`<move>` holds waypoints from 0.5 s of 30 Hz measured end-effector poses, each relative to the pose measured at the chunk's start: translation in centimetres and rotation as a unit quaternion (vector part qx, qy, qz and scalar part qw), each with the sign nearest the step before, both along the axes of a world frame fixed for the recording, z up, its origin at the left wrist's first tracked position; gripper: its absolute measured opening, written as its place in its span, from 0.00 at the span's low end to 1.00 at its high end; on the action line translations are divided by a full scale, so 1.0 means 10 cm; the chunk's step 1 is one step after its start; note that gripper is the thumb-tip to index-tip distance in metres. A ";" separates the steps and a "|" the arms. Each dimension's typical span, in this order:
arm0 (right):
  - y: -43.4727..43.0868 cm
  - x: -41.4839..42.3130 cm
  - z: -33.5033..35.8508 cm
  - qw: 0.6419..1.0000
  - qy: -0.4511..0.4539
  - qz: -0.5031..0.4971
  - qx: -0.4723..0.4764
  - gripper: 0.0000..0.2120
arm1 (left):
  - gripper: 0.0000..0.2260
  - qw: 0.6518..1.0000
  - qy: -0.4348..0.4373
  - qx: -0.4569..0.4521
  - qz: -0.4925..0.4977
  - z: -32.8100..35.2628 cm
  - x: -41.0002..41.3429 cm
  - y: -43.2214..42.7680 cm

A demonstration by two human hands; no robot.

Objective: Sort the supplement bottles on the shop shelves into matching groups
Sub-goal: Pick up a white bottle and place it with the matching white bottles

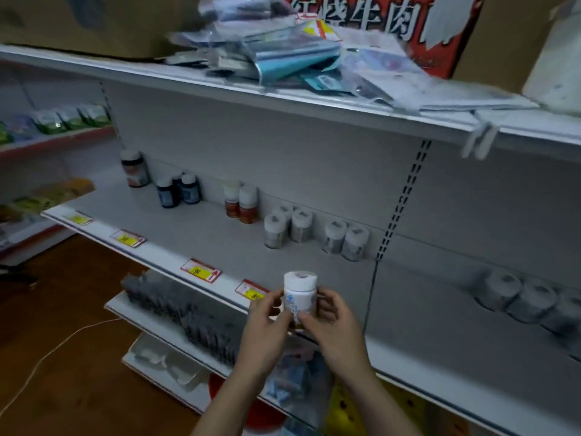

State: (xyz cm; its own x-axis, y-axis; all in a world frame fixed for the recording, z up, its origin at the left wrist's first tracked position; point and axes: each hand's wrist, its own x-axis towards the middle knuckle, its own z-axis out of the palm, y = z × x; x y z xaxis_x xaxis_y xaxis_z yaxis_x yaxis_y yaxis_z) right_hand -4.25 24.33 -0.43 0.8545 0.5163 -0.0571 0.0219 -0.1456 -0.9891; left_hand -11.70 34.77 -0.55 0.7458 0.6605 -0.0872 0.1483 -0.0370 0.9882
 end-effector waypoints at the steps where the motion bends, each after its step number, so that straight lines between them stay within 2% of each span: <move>1: 0.18 0.09 0.00 1.000 -0.012 -0.010 -0.017 0.17 | 0.14 1.000 0.005 0.010 -0.008 -0.03 0.12 0.18; 6: 0.87 0.59 -0.01 0.989 -0.070 -0.097 -0.088 0.16 | 0.12 0.993 0.027 0.086 -0.070 -0.04 0.80 0.89; 13: 1.26 1.05 -0.23 0.977 -0.089 -0.135 -0.138 0.05 | 0.10 0.995 0.057 0.022 -0.073 -0.09 1.22 1.18; 15: 1.35 1.14 -0.26 0.977 -0.089 -0.134 -0.138 0.10 | 0.12 0.996 0.047 0.027 -0.074 -0.11 1.26 1.23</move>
